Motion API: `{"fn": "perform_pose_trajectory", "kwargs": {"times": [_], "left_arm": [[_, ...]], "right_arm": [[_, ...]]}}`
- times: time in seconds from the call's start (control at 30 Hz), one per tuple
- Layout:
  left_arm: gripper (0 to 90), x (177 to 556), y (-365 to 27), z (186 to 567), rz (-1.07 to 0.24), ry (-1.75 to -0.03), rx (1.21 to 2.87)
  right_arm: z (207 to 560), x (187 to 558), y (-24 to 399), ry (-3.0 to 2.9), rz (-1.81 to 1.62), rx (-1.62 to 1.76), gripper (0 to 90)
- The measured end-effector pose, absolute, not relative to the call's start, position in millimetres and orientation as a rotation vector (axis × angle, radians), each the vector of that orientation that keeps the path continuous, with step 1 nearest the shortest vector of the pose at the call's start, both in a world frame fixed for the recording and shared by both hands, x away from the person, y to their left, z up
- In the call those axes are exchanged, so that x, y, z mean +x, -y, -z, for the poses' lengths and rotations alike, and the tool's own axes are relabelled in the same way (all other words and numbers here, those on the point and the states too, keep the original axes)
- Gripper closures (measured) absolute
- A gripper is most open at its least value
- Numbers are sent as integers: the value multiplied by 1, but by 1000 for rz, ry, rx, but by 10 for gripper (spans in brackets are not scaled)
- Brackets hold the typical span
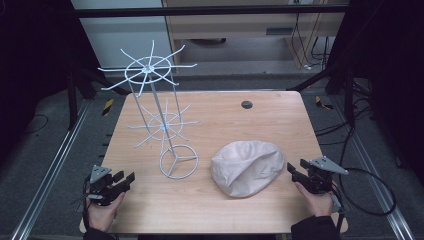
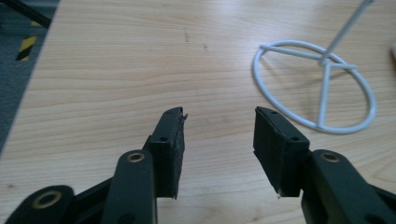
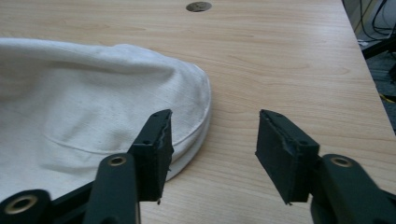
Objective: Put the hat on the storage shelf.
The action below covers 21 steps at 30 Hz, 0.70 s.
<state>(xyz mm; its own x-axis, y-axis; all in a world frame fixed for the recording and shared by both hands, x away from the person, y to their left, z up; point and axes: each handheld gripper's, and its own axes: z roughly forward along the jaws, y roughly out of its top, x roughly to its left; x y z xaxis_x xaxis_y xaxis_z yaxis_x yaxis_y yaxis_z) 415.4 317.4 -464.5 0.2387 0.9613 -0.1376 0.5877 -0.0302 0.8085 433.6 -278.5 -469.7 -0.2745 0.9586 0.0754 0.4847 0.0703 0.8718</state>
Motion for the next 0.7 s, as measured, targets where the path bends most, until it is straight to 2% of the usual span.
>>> {"fn": "perform_pose_trajectory", "kwargs": {"times": [0.17,0.2,0.23,0.27,0.33,0.43,0.7], "left_arm": [[582,411,-309,460,-577,-1414,1720],[593,412,-305,460,-569,-1397,1731],[605,412,-305,460,-569,-1397,1731],[620,413,-301,458,-556,-1379,1744],[635,413,-299,457,-554,-1367,1748],[666,414,-287,453,-540,-1334,1777],[758,410,-262,445,-540,-1255,1819]], "right_arm": [[466,431,277,-1851,-1119,1417,570],[464,431,277,-1868,-1124,1422,627],[464,431,277,-1868,-1124,1422,627],[463,431,275,-1885,-1110,1411,671],[462,432,274,-1890,-1099,1408,691],[458,430,269,-1912,-1116,1391,776],[453,429,265,-1935,-1133,1361,882]]}}
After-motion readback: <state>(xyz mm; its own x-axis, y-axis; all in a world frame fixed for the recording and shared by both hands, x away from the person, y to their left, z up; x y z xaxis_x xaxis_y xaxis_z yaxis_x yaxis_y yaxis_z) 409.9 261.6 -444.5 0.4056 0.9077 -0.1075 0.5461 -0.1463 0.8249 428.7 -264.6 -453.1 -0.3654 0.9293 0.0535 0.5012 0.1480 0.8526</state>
